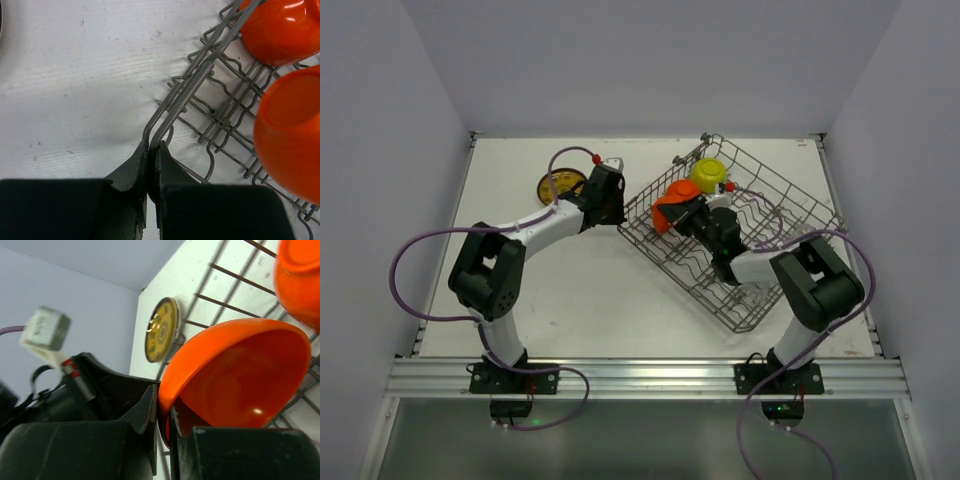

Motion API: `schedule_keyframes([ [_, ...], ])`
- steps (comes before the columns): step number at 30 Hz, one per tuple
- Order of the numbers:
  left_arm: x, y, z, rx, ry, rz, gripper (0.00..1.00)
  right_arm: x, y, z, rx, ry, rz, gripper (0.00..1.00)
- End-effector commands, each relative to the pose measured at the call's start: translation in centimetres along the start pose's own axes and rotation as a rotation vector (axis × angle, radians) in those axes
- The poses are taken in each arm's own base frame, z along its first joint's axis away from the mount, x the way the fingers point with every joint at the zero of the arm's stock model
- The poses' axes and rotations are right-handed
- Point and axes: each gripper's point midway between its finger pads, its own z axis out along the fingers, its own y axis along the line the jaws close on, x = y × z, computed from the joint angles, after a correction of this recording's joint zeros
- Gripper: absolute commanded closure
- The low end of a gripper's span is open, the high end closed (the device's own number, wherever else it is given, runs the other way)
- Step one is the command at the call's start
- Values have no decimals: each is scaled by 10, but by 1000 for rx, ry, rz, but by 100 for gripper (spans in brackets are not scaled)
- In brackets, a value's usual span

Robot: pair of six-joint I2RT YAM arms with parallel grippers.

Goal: Unload the mixed dishes from the dish rack

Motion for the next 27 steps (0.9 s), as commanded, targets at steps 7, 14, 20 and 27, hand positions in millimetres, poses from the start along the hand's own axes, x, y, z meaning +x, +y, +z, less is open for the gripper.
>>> schedule_keyframes([
  [7,-31,-3,-11,3,-91,-43,100,-27,102,-47,-235,1,-246,100],
  [14,-34,-5,-14,4,-94,-45,100,11,106,-92,-96,235,-599,100],
  [20,-36,-6,-16,7,-96,-44,100,52,98,-142,70,478,-885,100],
  [27,-35,-8,-15,14,-90,-40,100,91,99,-180,99,645,-1075,100],
])
